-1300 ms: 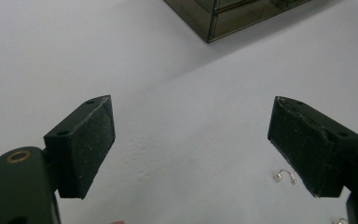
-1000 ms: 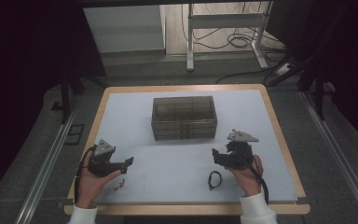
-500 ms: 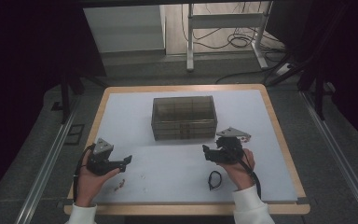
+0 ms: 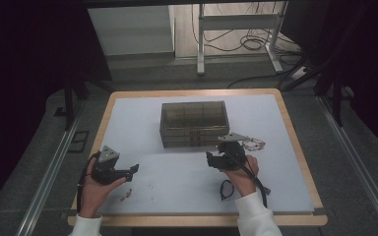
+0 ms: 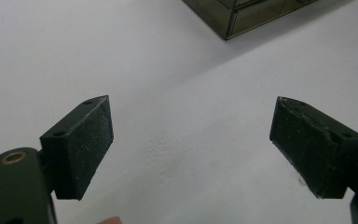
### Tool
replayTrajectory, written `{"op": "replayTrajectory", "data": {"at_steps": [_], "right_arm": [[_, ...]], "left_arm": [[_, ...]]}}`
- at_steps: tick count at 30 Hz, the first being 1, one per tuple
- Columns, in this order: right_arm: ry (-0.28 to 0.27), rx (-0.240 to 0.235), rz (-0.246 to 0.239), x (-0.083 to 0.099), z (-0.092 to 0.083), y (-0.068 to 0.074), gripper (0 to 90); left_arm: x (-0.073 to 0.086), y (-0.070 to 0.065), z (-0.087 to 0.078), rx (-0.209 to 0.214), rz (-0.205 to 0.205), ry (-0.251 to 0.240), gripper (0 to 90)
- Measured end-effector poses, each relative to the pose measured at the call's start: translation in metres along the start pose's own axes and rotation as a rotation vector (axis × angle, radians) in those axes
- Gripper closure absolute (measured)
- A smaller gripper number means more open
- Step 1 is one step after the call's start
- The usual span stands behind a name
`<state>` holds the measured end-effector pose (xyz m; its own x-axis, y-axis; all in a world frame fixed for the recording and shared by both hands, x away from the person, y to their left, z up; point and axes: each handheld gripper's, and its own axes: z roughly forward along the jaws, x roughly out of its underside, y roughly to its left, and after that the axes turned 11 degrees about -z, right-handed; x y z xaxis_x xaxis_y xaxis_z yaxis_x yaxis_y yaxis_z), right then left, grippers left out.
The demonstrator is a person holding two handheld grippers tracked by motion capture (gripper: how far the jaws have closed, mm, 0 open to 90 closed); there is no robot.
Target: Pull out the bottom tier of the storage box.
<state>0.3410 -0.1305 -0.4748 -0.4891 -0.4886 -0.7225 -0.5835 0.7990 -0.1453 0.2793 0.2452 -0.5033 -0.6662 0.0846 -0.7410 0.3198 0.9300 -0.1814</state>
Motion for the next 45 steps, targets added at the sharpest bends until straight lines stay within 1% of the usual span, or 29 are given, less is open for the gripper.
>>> {"op": "replayTrajectory", "data": {"at_steps": [4,10,15,22,28,32,45], "right_arm": [[0.01,-0.01,0.012,-0.001,0.005,0.002,26.2],[0.019,-0.005,0.026,-0.003,0.009,0.004,27.0],[0.034,0.0,0.021,-0.004,0.016,0.011,27.6],[0.053,-0.002,0.025,-0.007,0.025,0.017,28.2],[0.065,-0.004,0.027,-0.01,0.03,0.022,28.2],[0.067,0.002,0.024,-0.012,0.031,0.025,28.2],[0.096,0.019,0.047,-0.014,0.041,0.031,28.1]], "left_arm": [[0.0,-0.001,0.001,0.002,0.0,0.003,13.8],[0.001,-0.002,0.002,0.005,0.004,0.006,13.7],[0.001,-0.003,0.003,0.009,0.008,0.006,13.7],[0.001,-0.003,0.004,-0.001,0.015,0.01,13.6],[0.001,-0.002,0.003,-0.004,0.014,0.001,13.6],[0.001,-0.002,0.003,-0.004,0.015,0.0,13.6],[0.002,-0.004,0.005,0.0,0.024,0.01,13.3]]}}
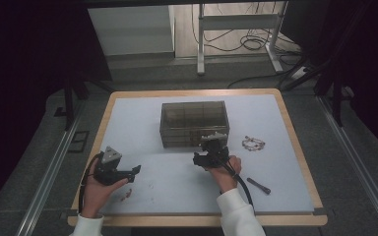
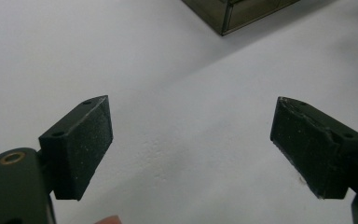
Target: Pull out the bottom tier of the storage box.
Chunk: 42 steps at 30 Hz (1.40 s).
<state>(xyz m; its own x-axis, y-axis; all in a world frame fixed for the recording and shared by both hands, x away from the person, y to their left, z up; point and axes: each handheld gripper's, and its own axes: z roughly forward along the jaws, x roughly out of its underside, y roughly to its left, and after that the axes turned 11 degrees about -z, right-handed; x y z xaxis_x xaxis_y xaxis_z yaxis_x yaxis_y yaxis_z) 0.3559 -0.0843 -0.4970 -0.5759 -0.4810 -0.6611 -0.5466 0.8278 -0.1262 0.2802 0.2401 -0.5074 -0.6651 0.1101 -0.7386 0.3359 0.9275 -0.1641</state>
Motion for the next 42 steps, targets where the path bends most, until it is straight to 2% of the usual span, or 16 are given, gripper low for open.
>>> {"op": "replayTrajectory", "data": {"at_steps": [26,32,42], "right_arm": [[0.032,0.043,0.006,-0.012,0.018,0.016,28.9],[0.042,0.066,0.031,-0.015,0.021,0.016,31.1],[0.078,0.083,0.046,-0.023,0.031,0.021,33.8]], "left_arm": [[0.0,0.001,-0.001,0.002,-0.003,-0.009,13.2],[0.0,0.001,-0.002,0.007,-0.003,-0.016,13.2],[-0.001,0.002,-0.001,0.007,0.001,-0.016,13.2]]}}
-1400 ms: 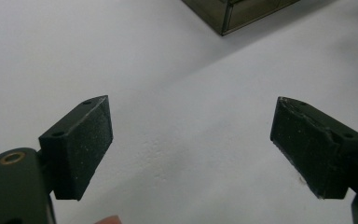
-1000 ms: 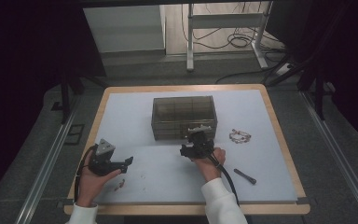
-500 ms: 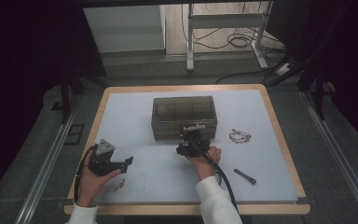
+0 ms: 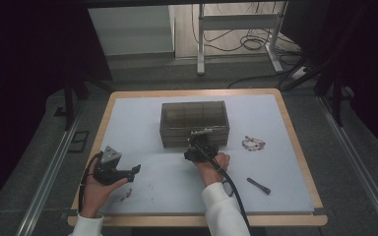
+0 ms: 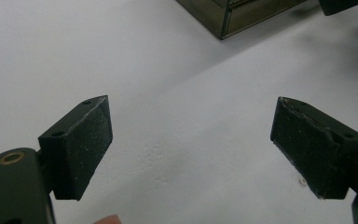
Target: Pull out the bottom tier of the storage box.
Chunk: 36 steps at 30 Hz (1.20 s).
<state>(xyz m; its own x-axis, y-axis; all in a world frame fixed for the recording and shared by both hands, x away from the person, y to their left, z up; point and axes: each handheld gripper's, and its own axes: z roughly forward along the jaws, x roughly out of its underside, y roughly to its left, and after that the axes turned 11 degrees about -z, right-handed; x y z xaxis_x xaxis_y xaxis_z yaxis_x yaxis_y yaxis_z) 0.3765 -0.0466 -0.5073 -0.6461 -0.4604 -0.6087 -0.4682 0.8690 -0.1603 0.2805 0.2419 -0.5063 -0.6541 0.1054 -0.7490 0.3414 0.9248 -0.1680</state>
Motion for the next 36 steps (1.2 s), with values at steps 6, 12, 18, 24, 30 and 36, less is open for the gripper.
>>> {"op": "replayTrajectory", "data": {"at_steps": [6,12,18,24,30,36], "right_arm": [[0.019,0.015,0.022,-0.003,0.008,0.001,36.0],[0.035,0.024,0.031,-0.005,0.01,0.002,36.2],[0.041,0.033,0.048,-0.007,0.011,0.003,37.2],[0.067,0.043,0.052,-0.012,0.014,0.006,39.1],[0.107,0.061,0.064,-0.017,0.019,0.008,43.6],[0.126,0.051,0.083,-0.018,0.02,0.004,46.5]], "left_arm": [[0.0,0.002,-0.001,0.003,-0.008,-0.006,13.2],[-0.001,0.003,-0.002,0.007,-0.007,-0.006,13.1],[-0.001,0.003,0.0,0.006,-0.005,-0.003,13.1],[-0.001,0.003,0.002,0.009,-0.004,0.002,13.0],[-0.002,0.004,0.002,0.011,-0.002,0.0,13.1],[-0.003,0.004,0.005,0.018,0.0,0.005,13.0]]}}
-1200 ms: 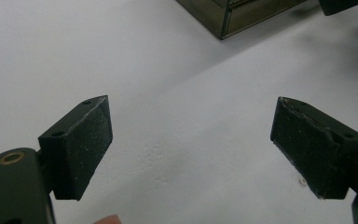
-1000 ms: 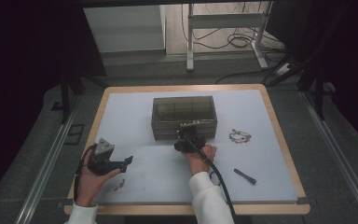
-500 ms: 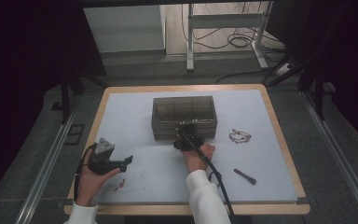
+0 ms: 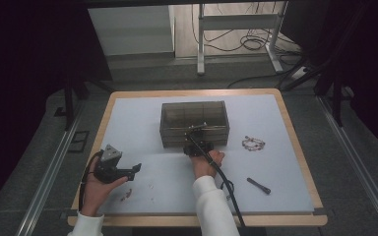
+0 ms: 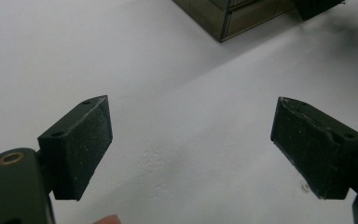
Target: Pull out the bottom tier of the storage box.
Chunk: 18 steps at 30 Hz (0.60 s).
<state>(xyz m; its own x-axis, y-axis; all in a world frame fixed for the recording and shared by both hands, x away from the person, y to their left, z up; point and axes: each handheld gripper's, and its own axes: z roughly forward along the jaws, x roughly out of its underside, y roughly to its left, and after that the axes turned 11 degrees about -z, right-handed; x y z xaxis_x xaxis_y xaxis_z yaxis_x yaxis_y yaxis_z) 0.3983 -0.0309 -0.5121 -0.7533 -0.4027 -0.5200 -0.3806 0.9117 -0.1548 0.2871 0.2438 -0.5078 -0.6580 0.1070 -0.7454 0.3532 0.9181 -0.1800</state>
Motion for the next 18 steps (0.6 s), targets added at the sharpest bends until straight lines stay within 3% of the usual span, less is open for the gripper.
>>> {"op": "replayTrajectory", "data": {"at_steps": [7,18], "right_arm": [[0.017,-0.016,0.001,-0.0045,-0.0007,0.001,54.1],[0.03,-0.038,0.017,-0.0049,0.0002,-0.0007,56.3]], "left_arm": [[-0.0008,0.0001,0.0021,0.003,-0.003,0.005,13.0],[-0.0009,0.0015,0.0026,0.002,-0.004,0.005,13.0]]}}
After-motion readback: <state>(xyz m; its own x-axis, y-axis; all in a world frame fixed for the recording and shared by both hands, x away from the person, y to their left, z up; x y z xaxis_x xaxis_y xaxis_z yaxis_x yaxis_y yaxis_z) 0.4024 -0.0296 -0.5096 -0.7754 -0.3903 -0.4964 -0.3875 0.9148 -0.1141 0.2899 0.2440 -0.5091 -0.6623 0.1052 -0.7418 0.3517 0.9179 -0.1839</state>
